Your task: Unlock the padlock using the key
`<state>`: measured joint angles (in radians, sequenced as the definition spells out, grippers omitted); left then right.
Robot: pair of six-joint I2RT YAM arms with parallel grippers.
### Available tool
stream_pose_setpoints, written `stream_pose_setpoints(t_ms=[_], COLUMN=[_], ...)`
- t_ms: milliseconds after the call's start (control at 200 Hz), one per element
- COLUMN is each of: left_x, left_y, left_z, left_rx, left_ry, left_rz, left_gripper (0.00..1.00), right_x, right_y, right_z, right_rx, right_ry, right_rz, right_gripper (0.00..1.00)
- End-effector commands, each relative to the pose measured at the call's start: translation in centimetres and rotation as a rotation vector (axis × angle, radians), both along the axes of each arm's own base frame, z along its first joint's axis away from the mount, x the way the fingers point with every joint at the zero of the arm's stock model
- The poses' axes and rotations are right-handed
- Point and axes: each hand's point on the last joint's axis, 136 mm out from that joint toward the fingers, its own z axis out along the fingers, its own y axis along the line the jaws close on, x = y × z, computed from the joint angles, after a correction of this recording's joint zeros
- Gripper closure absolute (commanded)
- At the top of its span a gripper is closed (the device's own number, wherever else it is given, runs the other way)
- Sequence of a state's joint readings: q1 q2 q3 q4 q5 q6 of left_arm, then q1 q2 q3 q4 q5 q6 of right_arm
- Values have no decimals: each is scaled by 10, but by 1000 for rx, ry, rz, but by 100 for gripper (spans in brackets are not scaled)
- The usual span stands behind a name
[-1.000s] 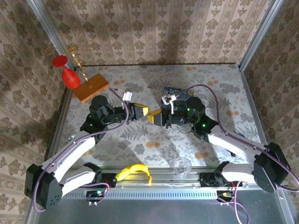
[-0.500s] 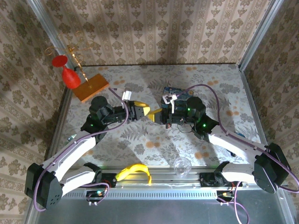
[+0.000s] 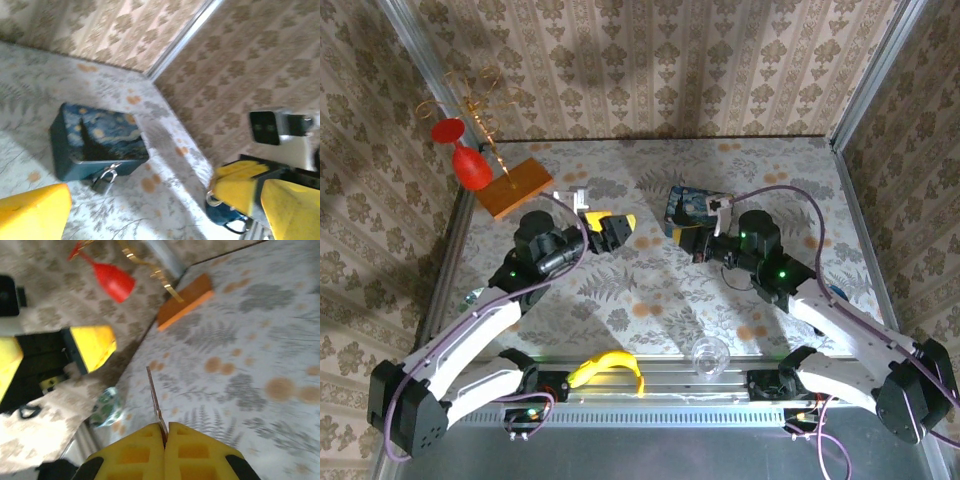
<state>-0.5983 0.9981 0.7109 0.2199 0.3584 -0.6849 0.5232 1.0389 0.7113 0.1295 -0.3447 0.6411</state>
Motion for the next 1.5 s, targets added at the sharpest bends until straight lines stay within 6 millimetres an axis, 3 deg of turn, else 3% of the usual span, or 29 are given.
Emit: stream_pose_setpoints(t_ms=[0, 285, 420, 560, 840, 895, 1165, 1496], left_x=[20, 52, 66, 82, 112, 116, 130, 135], left_y=[1, -45, -74, -92, -126, -129, -134, -143], left_z=[-24, -71, -95, -124, -165, -171, -177, -181], left_rx=[111, 178, 179, 211, 248, 240, 245, 253], left_ry=[59, 155, 208, 259, 312, 318, 311, 304], left_rz=[111, 72, 3, -19, -83, -81, -71, -102], left_gripper=[0, 0, 0, 0, 0, 0, 3, 15], right_x=[7, 14, 21, 39, 97, 108, 146, 172], right_y=[-45, -147, -177, -195, -202, -200, -196, -153], right_z=[-28, -57, -70, -87, -113, -127, -163, -178], right_rx=[-104, -305, -403, -480, -585, -613, -690, -581], right_ry=[115, 230, 271, 305, 328, 341, 386, 369], right_rz=[-205, -597, -712, -771, -784, -769, -720, -512], right_gripper=[100, 100, 100, 100, 100, 100, 100, 100])
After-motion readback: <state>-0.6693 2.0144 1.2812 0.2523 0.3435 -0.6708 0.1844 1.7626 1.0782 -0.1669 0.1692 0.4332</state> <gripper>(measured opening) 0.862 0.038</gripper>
